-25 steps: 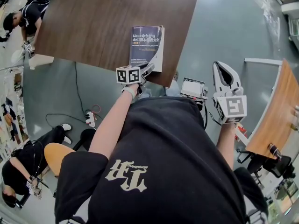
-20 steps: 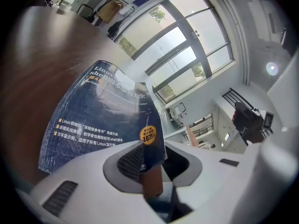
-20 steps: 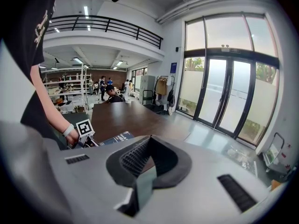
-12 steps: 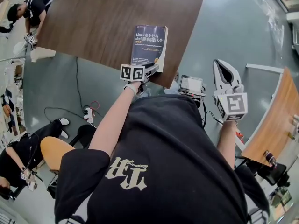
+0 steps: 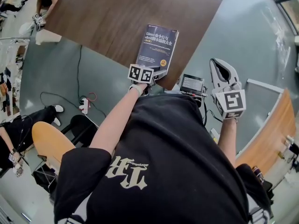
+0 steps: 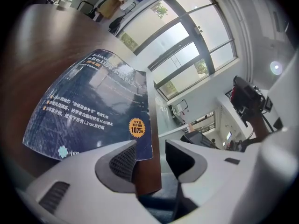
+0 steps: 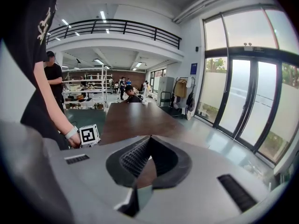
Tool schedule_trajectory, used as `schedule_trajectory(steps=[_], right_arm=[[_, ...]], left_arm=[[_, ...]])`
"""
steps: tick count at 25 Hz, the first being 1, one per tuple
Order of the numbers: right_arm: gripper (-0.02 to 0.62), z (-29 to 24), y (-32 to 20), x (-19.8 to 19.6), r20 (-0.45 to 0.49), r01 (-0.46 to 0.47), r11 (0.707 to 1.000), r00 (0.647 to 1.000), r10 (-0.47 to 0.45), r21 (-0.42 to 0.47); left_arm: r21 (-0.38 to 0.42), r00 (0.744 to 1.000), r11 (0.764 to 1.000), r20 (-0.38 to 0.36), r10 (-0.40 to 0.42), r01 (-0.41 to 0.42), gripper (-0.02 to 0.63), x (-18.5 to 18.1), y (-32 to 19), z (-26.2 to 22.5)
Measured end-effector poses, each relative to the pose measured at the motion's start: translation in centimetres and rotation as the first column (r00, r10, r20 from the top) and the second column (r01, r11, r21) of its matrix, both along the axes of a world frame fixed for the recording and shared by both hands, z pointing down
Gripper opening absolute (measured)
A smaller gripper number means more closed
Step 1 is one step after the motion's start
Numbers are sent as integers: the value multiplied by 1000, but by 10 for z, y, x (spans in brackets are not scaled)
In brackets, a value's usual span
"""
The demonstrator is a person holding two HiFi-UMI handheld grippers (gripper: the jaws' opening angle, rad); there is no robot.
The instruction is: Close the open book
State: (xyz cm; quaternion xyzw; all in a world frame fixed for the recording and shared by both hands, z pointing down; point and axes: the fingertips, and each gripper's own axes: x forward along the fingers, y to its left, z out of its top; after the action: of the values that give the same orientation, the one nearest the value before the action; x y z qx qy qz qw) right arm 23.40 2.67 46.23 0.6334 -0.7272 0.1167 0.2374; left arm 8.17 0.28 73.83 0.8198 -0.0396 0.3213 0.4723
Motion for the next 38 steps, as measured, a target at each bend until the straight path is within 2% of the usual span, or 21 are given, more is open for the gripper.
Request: schedule_trajectory(steps=[5,9,14,16,18,24,27,29,31,33,38], right_arm=[[-12,2,-22,-5,-7,89,996,996,-89,0],[-11,15,-43,-7,-9,177,984,984,-178,-24],[-12,57,-65,-11,56,303,945,953,-298,-126],[-11,79,-70,-19,112,364,914,931,-349,-180],[-11,102,-76,-31,157,433,871,900,-406,-231],[-12,164,-106,-68,181,608,704,789,-587,-366],[-12,189,-122,-94,286,673,619,736,-613,-404],[-11,207,-128,-112,358,698,575,714,-601,-427],[-11,225,-131,-126,392,710,549,703,-593,-441],[-11,238,-132,-137,397,714,538,698,-596,-447],[-12,262,-140,-144,403,695,557,719,-567,-456]], left_arm=[[-21,997,997,-4,-76,76,179,-1,-1,1],[-10,994,994,17,-107,107,174,-1,-5,3],[15,982,984,69,-176,176,82,-6,-12,10],[29,977,981,92,-193,192,55,-9,-13,12],[43,972,979,117,-202,199,11,-10,-14,14],[47,964,978,164,-208,203,6,-3,-17,15],[64,957,976,190,-217,209,6,-4,-21,14],[74,953,973,199,-230,220,6,-6,-21,14],[77,948,969,202,-247,236,6,-9,-20,17],[77,944,966,205,-258,247,6,-12,-19,18],[77,939,964,217,-265,254,6,-13,-19,19]])
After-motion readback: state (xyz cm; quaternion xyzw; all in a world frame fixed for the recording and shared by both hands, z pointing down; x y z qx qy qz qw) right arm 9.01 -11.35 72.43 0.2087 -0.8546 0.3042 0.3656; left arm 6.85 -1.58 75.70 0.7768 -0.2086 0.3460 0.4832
